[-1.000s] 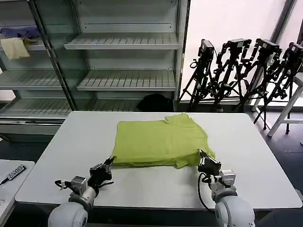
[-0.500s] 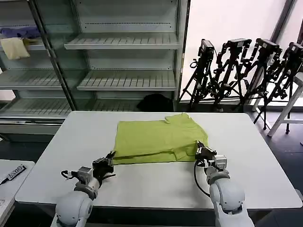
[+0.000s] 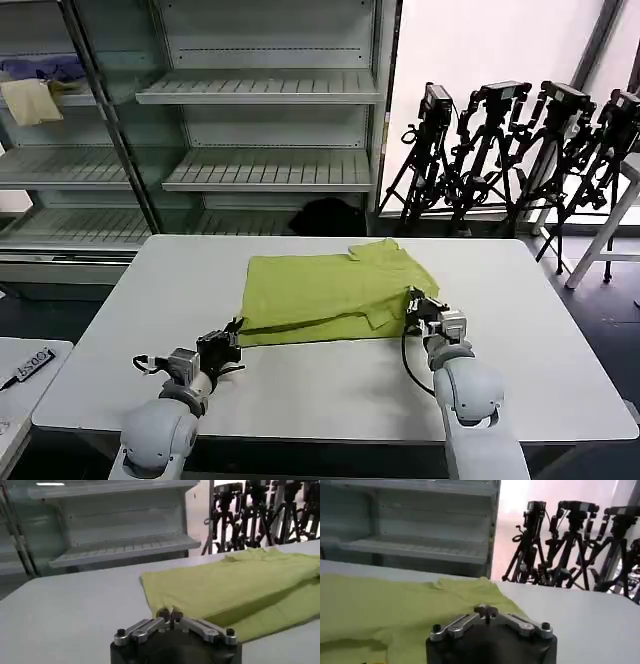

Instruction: Fold and organize the clothes.

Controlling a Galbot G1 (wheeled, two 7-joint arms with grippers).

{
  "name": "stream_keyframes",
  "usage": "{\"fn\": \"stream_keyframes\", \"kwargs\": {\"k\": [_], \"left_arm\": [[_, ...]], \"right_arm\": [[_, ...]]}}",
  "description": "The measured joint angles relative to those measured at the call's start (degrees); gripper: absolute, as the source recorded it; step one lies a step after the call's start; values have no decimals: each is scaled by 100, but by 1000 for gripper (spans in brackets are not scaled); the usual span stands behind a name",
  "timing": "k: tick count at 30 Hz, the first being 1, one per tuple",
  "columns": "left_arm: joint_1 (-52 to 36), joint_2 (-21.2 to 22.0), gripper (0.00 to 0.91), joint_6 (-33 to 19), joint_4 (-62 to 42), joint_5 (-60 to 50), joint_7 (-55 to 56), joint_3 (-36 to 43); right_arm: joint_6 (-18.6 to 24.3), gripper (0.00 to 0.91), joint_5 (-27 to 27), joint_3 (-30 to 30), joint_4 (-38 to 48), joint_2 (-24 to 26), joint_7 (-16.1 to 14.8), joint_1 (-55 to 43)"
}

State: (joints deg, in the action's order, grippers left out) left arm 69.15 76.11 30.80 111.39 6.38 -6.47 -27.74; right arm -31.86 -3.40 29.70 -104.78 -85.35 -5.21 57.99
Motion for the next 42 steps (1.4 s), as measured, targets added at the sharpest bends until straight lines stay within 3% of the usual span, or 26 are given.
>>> {"fn": "stream_keyframes", "kwargs": {"k": [9,23,27,28,32,39,41,42], "left_arm": [[-140,66,907,6,-28,-81,25,-16],[55,70,907,-14,151,-81,20,-165],[202,88,907,-77,146,-92,28,-134],[235,92,907,-87,144,-92,28,-128],[292,121,907,-107,135,-93,33,-138],[355,153,907,-142,84,-92,34,-174],[362,158,907,-152,68,-92,34,-186],[364,161,907,-157,58,-92,33,-194]], "right_arm": [[-67,907,117,222,-205,147,-54,209],[-26,907,743,782,-657,459,-208,987],[60,756,859,857,-590,481,-208,1069],[77,655,876,866,-563,483,-208,1081],[143,494,912,883,-427,487,-228,1109],[279,363,809,820,-148,444,-287,1110],[312,262,760,795,-87,436,-292,1106],[327,121,734,779,-67,423,-291,1106]]}}
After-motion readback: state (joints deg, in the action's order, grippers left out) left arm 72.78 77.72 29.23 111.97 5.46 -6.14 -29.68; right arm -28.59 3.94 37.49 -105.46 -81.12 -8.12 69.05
